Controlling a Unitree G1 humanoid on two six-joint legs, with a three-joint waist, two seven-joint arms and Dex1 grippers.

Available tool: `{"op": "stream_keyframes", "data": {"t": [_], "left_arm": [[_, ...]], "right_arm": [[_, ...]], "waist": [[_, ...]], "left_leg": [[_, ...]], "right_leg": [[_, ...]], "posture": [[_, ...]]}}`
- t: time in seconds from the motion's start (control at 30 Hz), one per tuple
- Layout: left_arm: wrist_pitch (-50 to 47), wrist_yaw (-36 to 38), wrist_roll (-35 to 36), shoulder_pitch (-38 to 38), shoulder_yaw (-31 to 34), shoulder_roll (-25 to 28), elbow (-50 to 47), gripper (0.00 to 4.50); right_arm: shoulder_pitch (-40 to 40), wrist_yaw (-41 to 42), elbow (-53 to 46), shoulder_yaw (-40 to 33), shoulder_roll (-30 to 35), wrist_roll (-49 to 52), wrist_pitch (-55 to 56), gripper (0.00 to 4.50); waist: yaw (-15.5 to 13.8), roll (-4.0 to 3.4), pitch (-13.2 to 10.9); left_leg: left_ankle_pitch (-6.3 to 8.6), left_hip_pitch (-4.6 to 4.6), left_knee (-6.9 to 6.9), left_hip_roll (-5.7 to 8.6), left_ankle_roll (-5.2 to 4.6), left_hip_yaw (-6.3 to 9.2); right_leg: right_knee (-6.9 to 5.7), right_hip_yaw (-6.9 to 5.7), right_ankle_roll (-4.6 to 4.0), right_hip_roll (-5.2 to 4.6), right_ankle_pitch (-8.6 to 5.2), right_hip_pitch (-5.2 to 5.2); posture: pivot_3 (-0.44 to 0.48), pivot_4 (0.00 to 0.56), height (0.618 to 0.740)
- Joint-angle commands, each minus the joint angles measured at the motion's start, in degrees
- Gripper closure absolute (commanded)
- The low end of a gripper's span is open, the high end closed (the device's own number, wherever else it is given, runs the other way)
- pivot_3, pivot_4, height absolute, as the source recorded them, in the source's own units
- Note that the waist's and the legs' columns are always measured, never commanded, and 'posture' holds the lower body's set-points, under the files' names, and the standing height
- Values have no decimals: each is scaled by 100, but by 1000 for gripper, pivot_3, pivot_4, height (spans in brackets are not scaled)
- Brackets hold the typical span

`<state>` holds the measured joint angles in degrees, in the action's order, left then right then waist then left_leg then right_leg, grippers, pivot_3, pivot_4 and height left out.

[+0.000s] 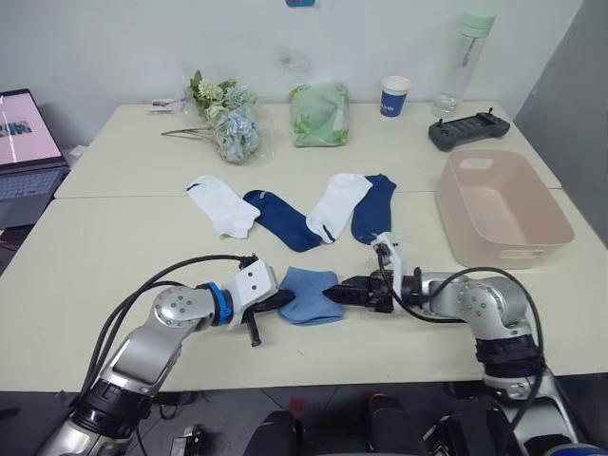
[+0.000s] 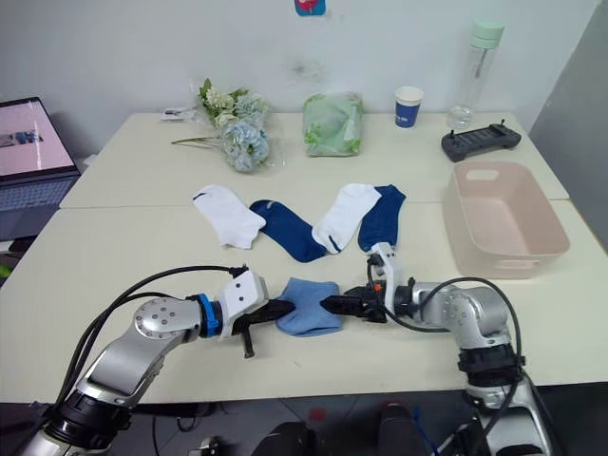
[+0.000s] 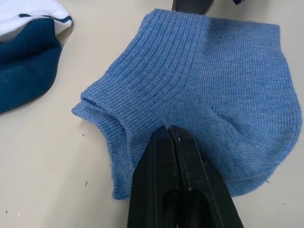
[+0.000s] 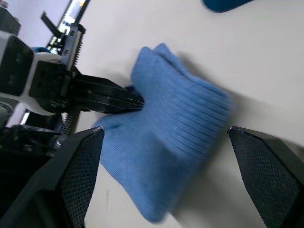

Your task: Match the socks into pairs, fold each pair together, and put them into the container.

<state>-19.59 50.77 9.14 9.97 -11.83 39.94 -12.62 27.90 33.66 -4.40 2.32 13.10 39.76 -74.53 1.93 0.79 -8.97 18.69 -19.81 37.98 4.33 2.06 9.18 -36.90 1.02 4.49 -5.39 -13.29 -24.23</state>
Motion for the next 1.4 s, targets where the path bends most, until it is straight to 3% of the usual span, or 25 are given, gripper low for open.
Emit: {"op": "stream_keyframes", "data": {"t": [0.03, 0.23, 0.33, 0.53, 0.73, 0.83, 0.93, 1.13, 1.23, 1.27, 1.4], "left_arm": [[-157, -44, 42, -84, 80, -49, -87, 4500], [-208, -55, 54, -113, 147, -49, -197, 4500], [-249, -33, 106, -146, 208, -14, -268, 4500], [-181, -32, 179, -161, 381, -33, -303, 4500], [-486, 168, 712, -55, 716, -41, -490, 4500], [-984, 257, 1394, 268, 1101, -74, -691, 3924], [-1736, 53, 2234, 1032, 1529, -241, -875, 3048], [-2013, -269, 2428, 2263, 1480, -538, -665, 1192], [-1985, -356, 2411, 3146, 1250, -902, -413, 245], [-1934, -380, 2372, 3407, 1162, -1042, -291, 37], [-1515, -354, 2079, 4127, 843, -1532, 365, 37]], "right_arm": [[99, -127, 163, -69, -371, 225, -297, 25], [248, -141, 488, 99, -539, -1, -66, 25], [258, -174, 594, -1, -604, 6, -18, 581], [224, -135, 638, 12, -605, -19, 122, 2589], [256, -202, 537, -226, -575, 50, 209, 4467], [344, -256, 316, -577, -416, 149, 237, 4500], [570, -390, -64, -1062, -153, 280, 244, 4500], [1213, -721, -420, -1845, 374, 409, 310, 4500], [1817, -739, -285, -2100, 1194, 71, 706, 4500], [1954, -627, -190, -2006, 1531, -164, 1008, 4500], [2378, -130, 795, -1139, 2905, -1651, 2928, 4500]], "waist": [[-3, 0, 0], [-2, -1, 0], [-1, -1, 0], [-4, -3, -2], [-7, -2, -1], [-13, -2, -2], [-55, 1, -11], [-3, -1, -10], [-15, -4, -18], [-27, -7, -20], [-47, -3, -18]], "left_leg": [[0, 0, 0, 0, 0, 0], [0, -1, 0, 2, 0, 0], [0, -1, 0, 1, 1, 0], [1, -7, 0, 1, 1, 1], [1, -5, 1, 1, 1, 2], [1, -8, 4, 1, 1, 3], [0, -22, 12, 2, 1, 11], [0, -20, 6, 8, 1, 2], [1, -24, 6, 10, 3, 0], [0, -30, 13, 12, 3, -2], [0, -61, 32, 28, 2, -15]], "right_leg": [[0, 1, 0, 0, 0, 0], [-1, 1, 0, 0, 0, -2], [-1, -1, 0, 0, 0, -3], [0, 0, 0, 0, 0, -9], [-2, -1, -1, 0, 0, -6], [-1, -1, 0, 0, 1, -6], [0, -9, 0, -6, 1, -9], [5, -7, 1, -8, 1, -10], [4, -7, 0, -2, 1, -14], [1, -7, 0, -3, 1, -15], [15, -18, 3, -11, 3, -21]], "posture": [[0, 150, 740], [0, 150, 740], [0, 150, 740], [0, 150, 740], [0, 150, 740], [0, 150, 740], [0, 150, 740], [0, 150, 740], [0, 150, 740], [0, 150, 740], [0, 150, 740]]}}
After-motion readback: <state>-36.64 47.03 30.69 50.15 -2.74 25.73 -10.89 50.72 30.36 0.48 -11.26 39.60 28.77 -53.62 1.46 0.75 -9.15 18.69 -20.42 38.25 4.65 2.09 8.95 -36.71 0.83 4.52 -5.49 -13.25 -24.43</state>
